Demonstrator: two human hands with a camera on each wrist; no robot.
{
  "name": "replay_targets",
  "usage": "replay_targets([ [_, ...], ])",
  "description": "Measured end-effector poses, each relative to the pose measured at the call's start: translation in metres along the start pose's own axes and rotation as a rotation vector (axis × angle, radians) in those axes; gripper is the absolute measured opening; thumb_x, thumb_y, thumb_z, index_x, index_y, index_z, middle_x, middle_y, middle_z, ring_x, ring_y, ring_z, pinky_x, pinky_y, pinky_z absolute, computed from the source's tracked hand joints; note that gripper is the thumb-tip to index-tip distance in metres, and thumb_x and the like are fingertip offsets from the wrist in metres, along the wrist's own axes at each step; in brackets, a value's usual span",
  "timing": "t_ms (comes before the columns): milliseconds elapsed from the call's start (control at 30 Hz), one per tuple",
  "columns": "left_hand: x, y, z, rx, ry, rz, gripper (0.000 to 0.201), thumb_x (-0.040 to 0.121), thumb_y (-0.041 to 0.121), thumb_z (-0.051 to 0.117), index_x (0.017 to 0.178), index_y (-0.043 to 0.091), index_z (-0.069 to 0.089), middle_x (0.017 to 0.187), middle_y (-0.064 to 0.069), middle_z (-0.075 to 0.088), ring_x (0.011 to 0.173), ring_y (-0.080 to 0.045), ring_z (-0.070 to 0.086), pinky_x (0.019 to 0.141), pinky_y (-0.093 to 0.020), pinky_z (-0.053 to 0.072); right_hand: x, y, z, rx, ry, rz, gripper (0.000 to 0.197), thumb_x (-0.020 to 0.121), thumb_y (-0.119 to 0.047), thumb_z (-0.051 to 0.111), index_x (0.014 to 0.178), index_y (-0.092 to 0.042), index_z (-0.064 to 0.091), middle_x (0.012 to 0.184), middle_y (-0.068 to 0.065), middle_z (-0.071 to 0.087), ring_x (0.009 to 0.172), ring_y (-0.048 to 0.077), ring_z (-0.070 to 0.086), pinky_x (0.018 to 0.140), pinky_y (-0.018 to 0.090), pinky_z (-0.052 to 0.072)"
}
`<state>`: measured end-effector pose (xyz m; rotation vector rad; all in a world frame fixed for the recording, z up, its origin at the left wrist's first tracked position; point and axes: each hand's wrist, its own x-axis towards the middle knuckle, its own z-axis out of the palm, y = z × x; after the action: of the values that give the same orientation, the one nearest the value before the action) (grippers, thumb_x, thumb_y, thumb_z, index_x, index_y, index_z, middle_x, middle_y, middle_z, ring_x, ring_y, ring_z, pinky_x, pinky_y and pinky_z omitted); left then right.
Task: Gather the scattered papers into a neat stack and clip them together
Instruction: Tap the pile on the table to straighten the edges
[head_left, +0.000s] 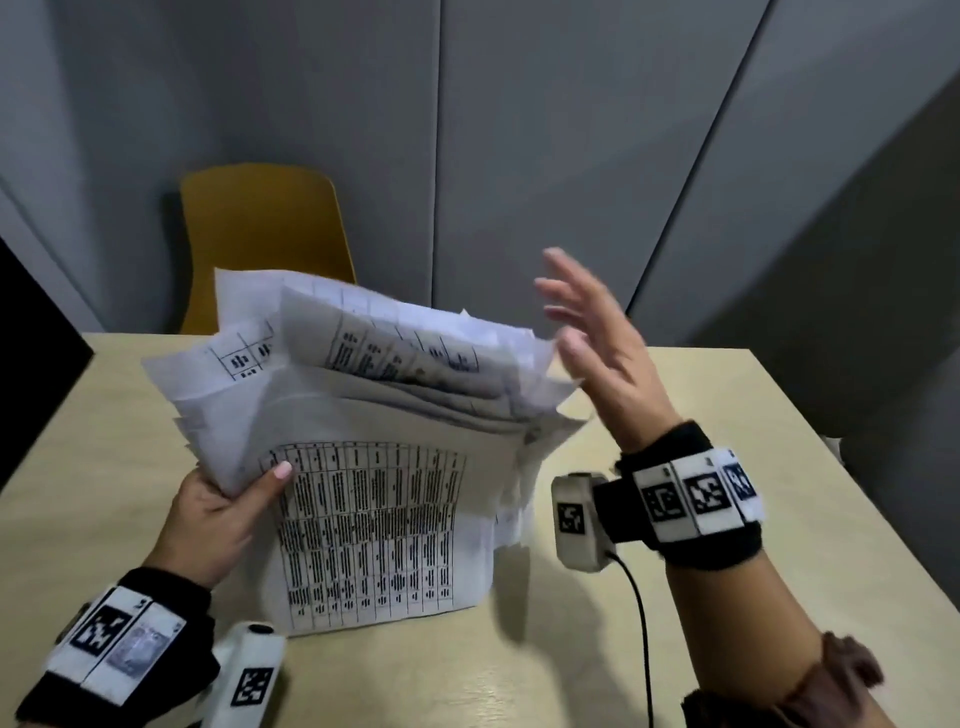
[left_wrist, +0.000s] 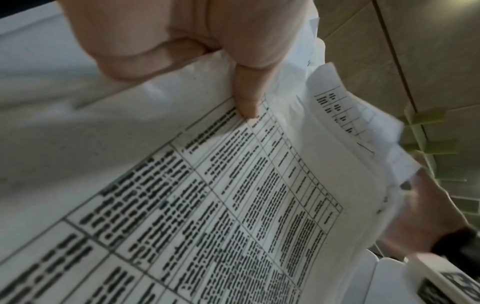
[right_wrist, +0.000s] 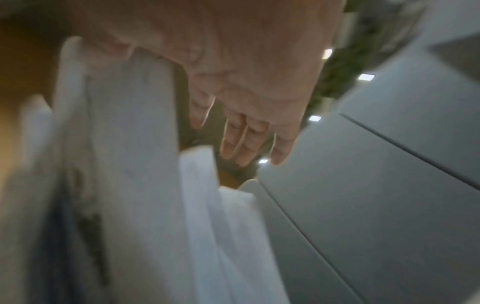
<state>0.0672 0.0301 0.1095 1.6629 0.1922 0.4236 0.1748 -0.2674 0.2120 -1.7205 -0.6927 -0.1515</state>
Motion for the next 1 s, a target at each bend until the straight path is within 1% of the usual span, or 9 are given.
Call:
replay_targets([
  [100,-0.002,-0.004,-0.005,-0.015,0.052,-0.013,0.016,0.082,0.011,0.066,0.071,0.020,0.072,0.073,0.003,0.072,0.074,-0.003,0.067,0.072,-0.015,0.054,-0.032,0.029,0.000,0.181,-0.012,0.272,0.115,0.045,-0.062,0.076,0.133,-0.060,0.003,0.148,-0.003,0.028,0.138,0.012,0.031,0.115,0.038,0.027],
  [200,-0.005,0.007,0.002,-0.020,0.014,-0.010,0.024,0.085,-0.009,0.053,0.080,0.013,0.063,0.060,0.021,0.069,0.062,0.010,0.062,0.062,-0.003,0.048,-0.065,0.055,0.024,0.057,-0.212,0.422,0.144,0.039,-0.053,0.088,0.139,-0.051,-0.017,0.150,-0.002,0.016,0.142,0.005,0.013,0.111,0.018,0.023],
  [267,-0.007,0.017,0.009,0.005,-0.058,0.006,0.036,0.083,-0.013,0.052,0.083,0.020,0.065,0.066,0.028,0.068,0.068,0.014,0.062,0.066,-0.001,0.046,-0.071,0.062,0.029,0.107,-0.183,0.456,0.131,0.046,-0.035,0.090,0.147,-0.030,0.007,0.145,-0.010,0.035,0.135,0.000,0.031,0.102,0.010,0.034],
  [367,-0.007,0.028,0.016,0.007,-0.146,0.038,0.065,0.080,-0.017,0.052,0.074,0.044,0.073,0.073,0.034,0.067,0.077,0.018,0.060,0.071,0.001,0.043,-0.066,0.056,0.019,0.175,-0.159,0.457,0.061,0.055,-0.004,0.085,0.107,-0.022,0.059,0.093,-0.024,0.071,0.094,-0.010,0.063,0.082,0.011,0.047],
  [500,-0.007,0.032,0.028,0.018,-0.073,0.134,0.070,0.082,-0.011,0.054,0.073,0.057,0.068,0.071,0.037,0.065,0.075,0.019,0.060,0.069,0.002,0.043,-0.062,0.049,0.022,0.213,0.004,0.330,0.041,0.064,0.018,0.072,0.088,-0.014,0.065,0.075,-0.024,0.071,0.078,-0.010,0.065,0.073,0.007,0.049],
  [633,-0.013,0.029,0.046,0.128,0.087,0.205,0.038,0.084,-0.001,0.060,0.059,0.027,0.067,0.054,0.038,0.058,0.057,0.021,0.055,0.057,0.002,0.040,-0.063,0.045,0.051,0.141,0.273,0.193,0.033,0.068,-0.001,0.071,0.078,-0.032,0.068,0.075,-0.026,0.070,0.074,-0.011,0.063,0.069,0.009,0.050],
  [767,-0.020,0.026,0.050,0.098,0.080,0.204,0.017,0.075,0.003,0.068,0.073,0.019,0.062,0.060,0.027,0.066,0.060,0.019,0.058,0.057,0.001,0.043,-0.080,0.046,0.065,0.148,0.231,0.170,0.054,0.068,-0.005,0.073,0.118,-0.010,0.055,0.108,-0.006,0.069,0.099,0.001,0.064,0.085,0.012,0.048],
  [900,-0.014,0.021,0.033,0.008,0.051,0.198,0.042,0.064,0.014,0.083,0.100,0.004,0.065,0.092,0.029,0.069,0.086,0.008,0.065,0.077,-0.008,0.050,-0.084,0.051,0.060,0.159,0.238,0.218,0.072,0.061,-0.027,0.083,0.125,-0.014,0.052,0.122,0.011,0.060,0.113,0.018,0.059,0.099,0.029,0.048],
  [1000,-0.012,0.028,0.040,-0.026,0.062,0.193,0.030,0.068,0.003,0.077,0.090,0.022,0.074,0.087,0.028,0.070,0.086,0.005,0.067,0.085,-0.017,0.052,-0.076,0.051,0.062,0.140,0.252,0.212,0.048,0.063,-0.013,0.077,0.105,-0.035,0.066,0.099,-0.015,0.071,0.096,0.004,0.065,0.089,0.023,0.052],
])
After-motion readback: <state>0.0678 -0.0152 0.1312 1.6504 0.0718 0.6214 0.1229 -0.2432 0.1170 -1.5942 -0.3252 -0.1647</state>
